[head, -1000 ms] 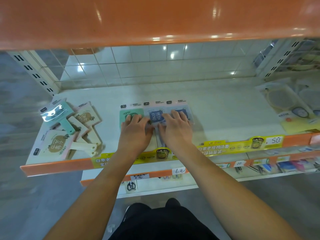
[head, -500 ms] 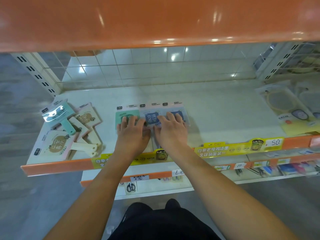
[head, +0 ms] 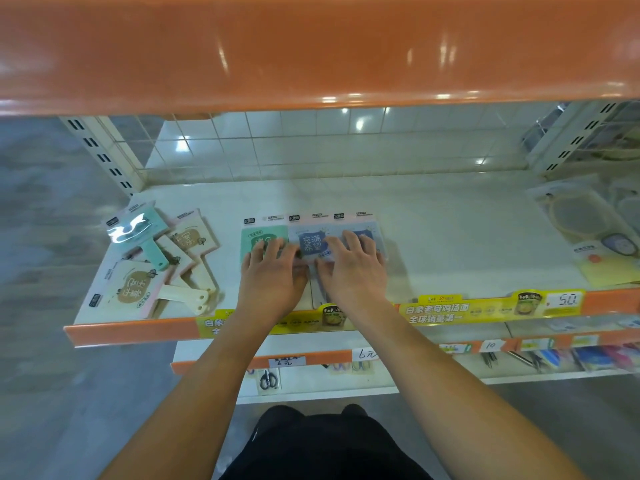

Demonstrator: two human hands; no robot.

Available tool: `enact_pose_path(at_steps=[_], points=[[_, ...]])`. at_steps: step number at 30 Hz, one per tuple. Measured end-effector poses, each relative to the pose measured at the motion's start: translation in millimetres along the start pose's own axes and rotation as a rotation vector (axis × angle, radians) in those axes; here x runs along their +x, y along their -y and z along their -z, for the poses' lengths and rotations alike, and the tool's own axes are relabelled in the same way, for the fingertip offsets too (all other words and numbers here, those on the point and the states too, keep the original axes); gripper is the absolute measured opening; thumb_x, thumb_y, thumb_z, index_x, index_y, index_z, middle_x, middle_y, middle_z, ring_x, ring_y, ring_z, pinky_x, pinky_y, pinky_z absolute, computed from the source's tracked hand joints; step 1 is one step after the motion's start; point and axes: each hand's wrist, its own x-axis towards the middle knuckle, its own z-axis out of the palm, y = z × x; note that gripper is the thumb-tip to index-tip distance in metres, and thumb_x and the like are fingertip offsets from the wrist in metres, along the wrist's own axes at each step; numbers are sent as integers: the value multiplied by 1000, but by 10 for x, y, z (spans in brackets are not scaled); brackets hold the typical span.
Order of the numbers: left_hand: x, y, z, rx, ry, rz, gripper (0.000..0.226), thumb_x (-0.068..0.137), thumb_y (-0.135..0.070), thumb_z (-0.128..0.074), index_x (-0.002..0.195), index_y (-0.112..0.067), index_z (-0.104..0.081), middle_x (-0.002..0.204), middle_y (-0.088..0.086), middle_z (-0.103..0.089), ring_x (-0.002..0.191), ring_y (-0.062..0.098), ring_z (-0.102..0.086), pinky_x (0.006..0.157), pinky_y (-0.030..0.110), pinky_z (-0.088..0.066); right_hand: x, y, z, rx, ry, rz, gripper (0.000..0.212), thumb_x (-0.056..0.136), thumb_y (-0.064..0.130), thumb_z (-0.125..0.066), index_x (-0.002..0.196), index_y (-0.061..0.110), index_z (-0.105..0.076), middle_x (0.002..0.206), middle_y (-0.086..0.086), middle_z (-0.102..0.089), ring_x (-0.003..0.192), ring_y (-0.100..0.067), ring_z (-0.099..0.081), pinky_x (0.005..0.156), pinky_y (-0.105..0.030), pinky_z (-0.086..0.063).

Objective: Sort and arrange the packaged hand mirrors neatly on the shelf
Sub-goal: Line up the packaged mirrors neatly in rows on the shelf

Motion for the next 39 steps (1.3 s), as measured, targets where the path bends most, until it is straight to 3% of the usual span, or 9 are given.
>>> enact_pose_path(at_steps=[7, 10, 17, 29, 39], points=[[-20, -28, 171, -155, 60, 58, 52, 93, -46, -48, 137, -19, -41, 143, 3, -42, 135, 24, -34, 112, 39, -28, -36, -96, 70, 143, 41, -10, 53, 97, 47, -43, 147, 31, -35, 159, 2, -26, 149, -23, -12, 119, -45, -16], [-117, -62, 238, -64, 2, 38, 51, 94, -41, -48, 137, -15, -43, 142, 7, -46, 133, 25, -39, 110, 40, -31, -57, -64, 162, 157, 25, 25, 52, 96, 43, -45, 146, 27, -39, 160, 0, -22, 150, -23, -9, 120, -43, -13], [-478, -188, 313, 38, -143, 133, 50, 91, -36, -53, 134, -11, -47, 139, 10, -50, 129, 30, -45, 103, 49, -40, -272, 168, 205, 173, -63, 267, 43, 94, 36, -54, 133, 21, -54, 146, -3, -44, 140, -24, -33, 110, -42, -30], [-1121, 159, 468, 46, -278, 311, 44, 88, -30, -62, 126, -9, -55, 132, 10, -55, 122, 31, -52, 94, 47, -46, -479, 654, -19, 258, 55, 444, 45, 93, 34, -54, 137, 23, -51, 141, -2, -48, 135, -23, -38, 111, -43, -34], [-1154, 640, 615, 22, -265, 383, 45, 91, -37, -55, 131, -16, -49, 139, 4, -49, 128, 26, -46, 95, 44, -44, -480, 1083, -120, 228, 47, 458, 42, 94, 31, -54, 134, 20, -53, 141, -4, -48, 133, -26, -39, 109, -42, -36]])
